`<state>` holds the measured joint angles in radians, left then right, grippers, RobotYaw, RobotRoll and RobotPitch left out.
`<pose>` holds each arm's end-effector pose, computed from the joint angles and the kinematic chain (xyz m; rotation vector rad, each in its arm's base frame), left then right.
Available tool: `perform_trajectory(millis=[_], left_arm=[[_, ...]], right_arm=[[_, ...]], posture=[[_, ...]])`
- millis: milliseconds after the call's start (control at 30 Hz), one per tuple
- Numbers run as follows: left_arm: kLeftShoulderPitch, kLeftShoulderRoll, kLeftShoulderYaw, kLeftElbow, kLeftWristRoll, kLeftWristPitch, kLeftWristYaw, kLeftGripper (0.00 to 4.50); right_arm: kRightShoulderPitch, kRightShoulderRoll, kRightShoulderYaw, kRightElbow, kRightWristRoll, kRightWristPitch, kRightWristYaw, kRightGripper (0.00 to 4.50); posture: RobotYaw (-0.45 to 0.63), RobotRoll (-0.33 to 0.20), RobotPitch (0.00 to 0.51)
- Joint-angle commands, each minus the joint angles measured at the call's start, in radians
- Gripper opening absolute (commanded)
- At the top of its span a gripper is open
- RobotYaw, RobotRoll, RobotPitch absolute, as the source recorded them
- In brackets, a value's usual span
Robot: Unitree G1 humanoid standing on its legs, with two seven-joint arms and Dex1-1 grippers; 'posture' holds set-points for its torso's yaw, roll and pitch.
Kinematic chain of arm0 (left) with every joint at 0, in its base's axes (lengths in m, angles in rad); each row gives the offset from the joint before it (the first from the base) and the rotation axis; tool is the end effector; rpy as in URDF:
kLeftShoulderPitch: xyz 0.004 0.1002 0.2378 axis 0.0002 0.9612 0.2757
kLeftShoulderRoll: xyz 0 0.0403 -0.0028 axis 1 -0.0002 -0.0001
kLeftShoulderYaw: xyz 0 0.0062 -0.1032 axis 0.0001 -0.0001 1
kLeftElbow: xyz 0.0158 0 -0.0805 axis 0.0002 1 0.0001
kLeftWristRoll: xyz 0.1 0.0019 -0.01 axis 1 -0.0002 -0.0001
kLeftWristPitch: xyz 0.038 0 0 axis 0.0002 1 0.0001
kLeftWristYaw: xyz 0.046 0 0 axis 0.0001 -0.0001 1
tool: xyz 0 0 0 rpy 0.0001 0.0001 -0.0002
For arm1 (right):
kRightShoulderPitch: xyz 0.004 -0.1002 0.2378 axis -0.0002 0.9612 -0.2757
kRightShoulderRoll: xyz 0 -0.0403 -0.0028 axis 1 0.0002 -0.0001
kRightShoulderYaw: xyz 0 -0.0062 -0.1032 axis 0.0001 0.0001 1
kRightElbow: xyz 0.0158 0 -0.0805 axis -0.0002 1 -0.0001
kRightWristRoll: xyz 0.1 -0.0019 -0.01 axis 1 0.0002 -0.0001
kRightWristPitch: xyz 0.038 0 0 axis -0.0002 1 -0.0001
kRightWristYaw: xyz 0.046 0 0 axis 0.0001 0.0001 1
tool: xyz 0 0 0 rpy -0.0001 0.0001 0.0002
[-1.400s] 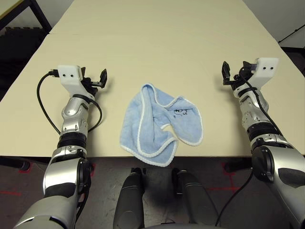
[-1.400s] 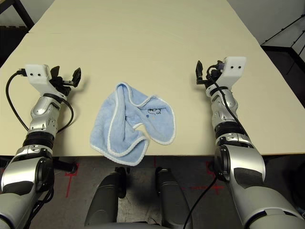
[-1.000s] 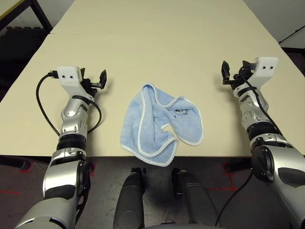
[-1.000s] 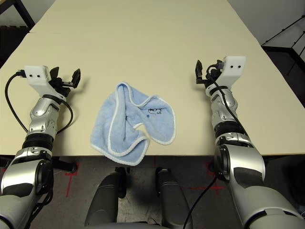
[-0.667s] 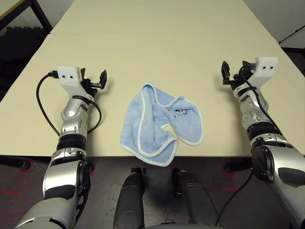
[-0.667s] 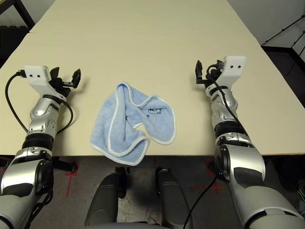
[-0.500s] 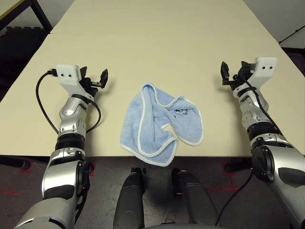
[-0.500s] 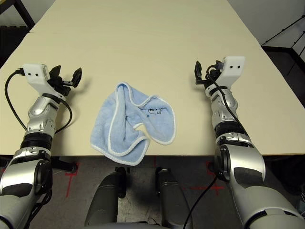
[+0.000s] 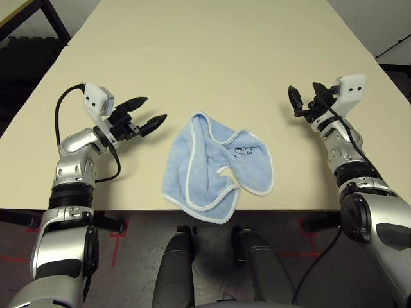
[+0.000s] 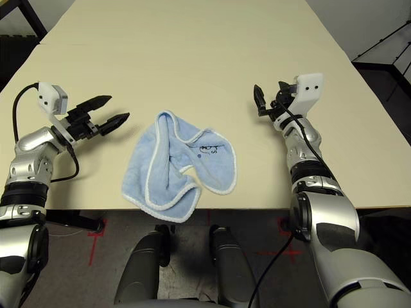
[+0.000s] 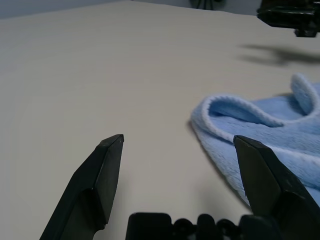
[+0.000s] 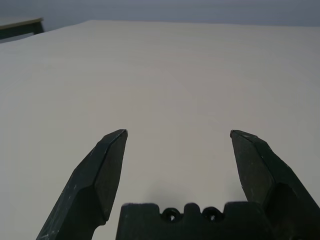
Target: Fold the towel and set it aside.
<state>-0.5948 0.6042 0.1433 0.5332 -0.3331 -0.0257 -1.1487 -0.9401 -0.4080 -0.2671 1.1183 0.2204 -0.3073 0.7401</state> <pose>0.2960 0.2904 0.1546 0.2371 -0.0850 -0.8906 0.3435 -0.2509 0.1439 -0.0203 -0.2200 0.4451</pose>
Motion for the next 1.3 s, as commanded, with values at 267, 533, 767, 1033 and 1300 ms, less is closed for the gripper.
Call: perform_trajectory(millis=[267, 533, 767, 1033, 1300], left_arm=[[0.103, 0.017, -0.054, -0.15, -0.013, 0.018, -0.124, 4.44], [0.124, 0.006, -0.046, -0.212, -0.033, 0.02, -0.126, 4.44], [0.129, 0.001, -0.049, -0.228, -0.042, 0.031, -0.109, 4.44], [0.127, -0.002, -0.058, -0.233, -0.042, 0.041, -0.101, 4.44], [0.124, -0.005, -0.062, -0.242, -0.041, 0.049, -0.096, 4.44]], right_arm=[[-0.136, -0.062, 0.139, 0.041, -0.072, 0.031, 0.418, 4.5], [-0.178, -0.086, 0.279, 0.07, -0.186, -0.064, 0.678, 4.5], [-0.194, -0.087, 0.333, 0.095, -0.246, -0.186, 0.745, 4.5], [-0.207, -0.062, 0.35, 0.113, -0.274, -0.225, 0.746, 4.5], [-0.22, -0.031, 0.362, 0.122, -0.305, -0.22, 0.71, 4.5]], posture=[[0.04, 0.0, 0.187], [0.06, 0.0, 0.189], [0.06, 0.0, 0.188], [0.06, 0.0, 0.188], [0.06, 0.0, 0.188]])
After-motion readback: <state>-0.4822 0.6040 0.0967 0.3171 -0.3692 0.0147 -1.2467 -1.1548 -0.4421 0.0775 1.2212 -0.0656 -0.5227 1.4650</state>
